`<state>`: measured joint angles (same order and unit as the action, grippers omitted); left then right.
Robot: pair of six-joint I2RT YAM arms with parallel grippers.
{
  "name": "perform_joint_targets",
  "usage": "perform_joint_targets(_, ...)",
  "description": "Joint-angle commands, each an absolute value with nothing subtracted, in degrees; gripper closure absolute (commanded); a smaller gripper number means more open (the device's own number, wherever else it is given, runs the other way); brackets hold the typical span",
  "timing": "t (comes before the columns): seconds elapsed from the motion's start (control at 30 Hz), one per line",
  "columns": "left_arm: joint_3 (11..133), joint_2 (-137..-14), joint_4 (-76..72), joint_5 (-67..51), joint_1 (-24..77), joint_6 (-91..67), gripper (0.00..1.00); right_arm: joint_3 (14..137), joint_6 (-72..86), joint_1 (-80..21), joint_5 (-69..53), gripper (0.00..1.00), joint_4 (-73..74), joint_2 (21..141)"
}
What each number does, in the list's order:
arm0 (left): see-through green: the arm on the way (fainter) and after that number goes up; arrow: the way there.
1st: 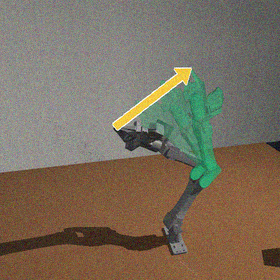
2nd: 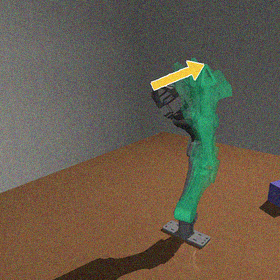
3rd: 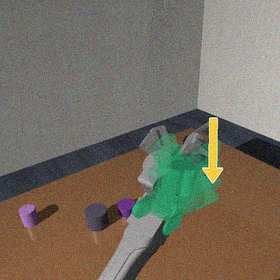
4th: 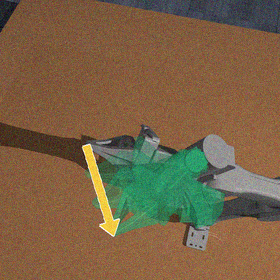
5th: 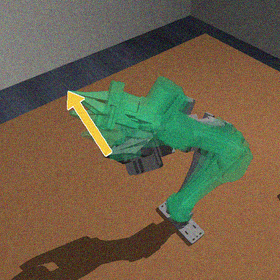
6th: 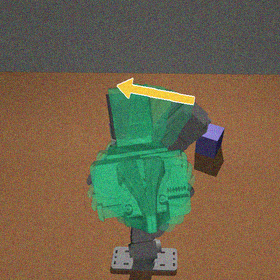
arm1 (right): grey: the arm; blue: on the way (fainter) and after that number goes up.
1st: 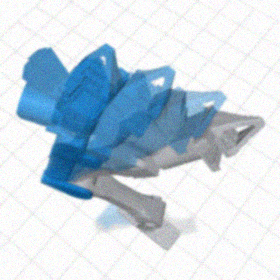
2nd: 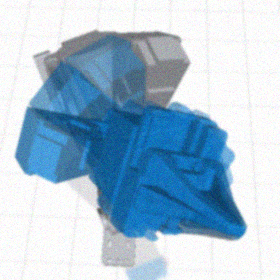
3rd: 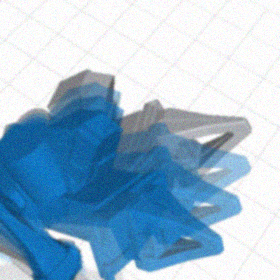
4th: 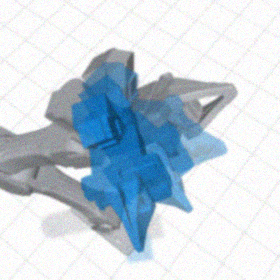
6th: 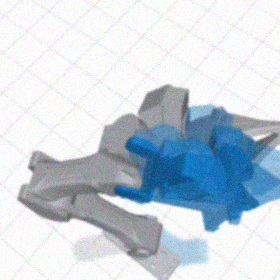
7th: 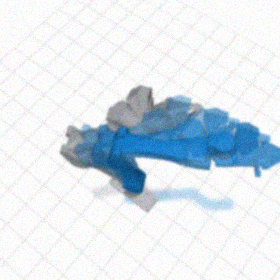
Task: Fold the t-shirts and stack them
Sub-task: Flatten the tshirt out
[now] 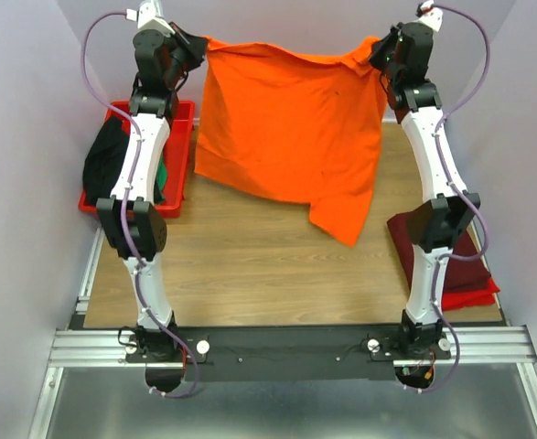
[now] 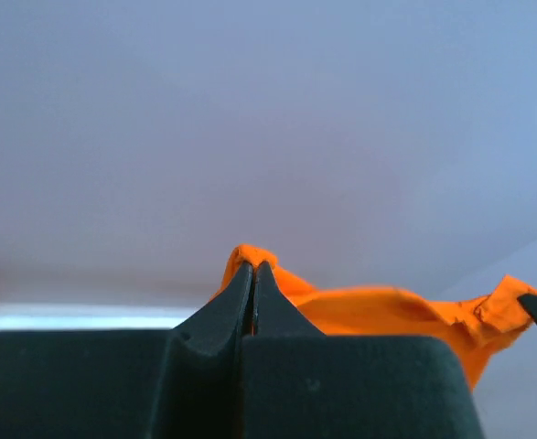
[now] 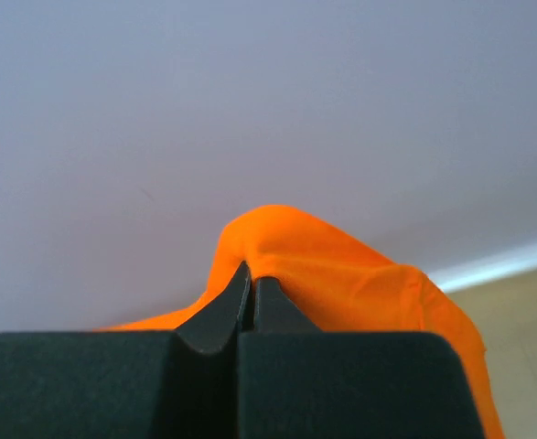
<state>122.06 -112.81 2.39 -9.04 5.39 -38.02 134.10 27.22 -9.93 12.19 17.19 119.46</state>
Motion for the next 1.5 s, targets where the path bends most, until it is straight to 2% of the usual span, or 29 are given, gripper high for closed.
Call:
perform_joint_targets(0.0,140.69,-117.24,-1.14,-17.30,2.47,-40.86,1.00,152.11,22.77,-10.64,7.12,0.99,9.94,118.12)
perform_joint_targets(0.1,140.73,-115.16,-3.77,-17.93,1.32,-41.13,1.00,147.51,21.71,-10.72,6.50,0.99,5.12,113.57)
perform_joint_targets(0.23,130.01,-109.70,-8.17,-18.81,0.44,-40.26,1.00,126.98,22.23,-10.64,7.82,0.99,0.53,103.90)
perform_joint_targets(0.3,123.95,-107.76,-7.48,-18.90,0.44,-38.94,1.00,120.88,23.11,-10.72,8.87,0.99,0.53,99.60)
perform_joint_targets(0.33,118.18,-106.97,-7.47,-19.68,0.53,-39.11,1.00,112.84,24.77,-10.64,9.83,0.99,0.53,98.01)
perform_joint_targets(0.43,107.18,-102.76,-9.57,-20.65,0.44,-39.46,1.00,99.89,29.50,-10.63,9.93,0.99,0.53,91.16)
perform_joint_targets(0.53,85.87,-98.27,-12.81,-21.09,0.44,-42.09,1.00,82.22,35.75,-10.64,10.98,0.99,0.61,85.62)
perform_joint_targets(0.7,65.80,-95.45,-13.80,-21.01,0.53,-45.17,1.00,54.74,41.12,-10.72,9.23,0.99,0.53,79.38)
perform_joint_targets(0.83,56.53,-97.38,-12.49,-22.23,0.53,-49.20,1.00,44.24,45.43,-10.63,3.98,0.99,0.53,76.55)
perform_joint_targets(0.9,53.27,-98.00,-12.39,-23.02,0.53,-50.01,0.99,42.37,46.40,-10.72,-1.63,0.94,0.53,77.69)
perform_joint_targets(0.93,52.39,-97.91,-12.48,-23.03,0.53,-50.01,0.97,41.41,46.67,-10.64,-2.97,0.88,0.53,77.70)
perform_joint_targets(0.97,51.16,-97.48,-12.39,-23.11,0.70,-49.57,0.94,39.48,46.84,-10.63,-4.12,0.71,0.53,77.87)
perform_joint_targets(1.03,50.19,-96.60,-11.34,-23.12,0.70,-48.96,0.84,37.80,46.32,-10.72,-6.58,0.57,0.53,77.26)
perform_joint_targets(1.07,49.40,-95.55,-10.64,-23.12,0.70,-47.91,0.81,36.31,46.06,-10.72,-6.77,0.46,0.53,76.47)
perform_joint_targets(1.13,48.78,-94.40,-8.54,-22.59,0.70,-46.59,0.73,35.16,45.53,-10.64,-5.02,0.34,1.40,73.23)
perform_joint_targets(1.27,47.90,-91.42,-3.96,-19.61,0.79,-43.51,0.64,35.86,44.04,-10.64,1.39,0.30,7.89,68.47)
perform_joint_targets(1.4,47.20,-88.69,-0.71,-15.31,0.70,-41.93,0.64,37.96,42.54,-10.64,4.57,0.31,9.75,68.46)
perform_joint_targets(1.47,47.63,-87.90,2.19,-11.53,0.70,-41.14,0.68,39.37,41.84,-10.81,4.57,0.33,10.63,70.13)
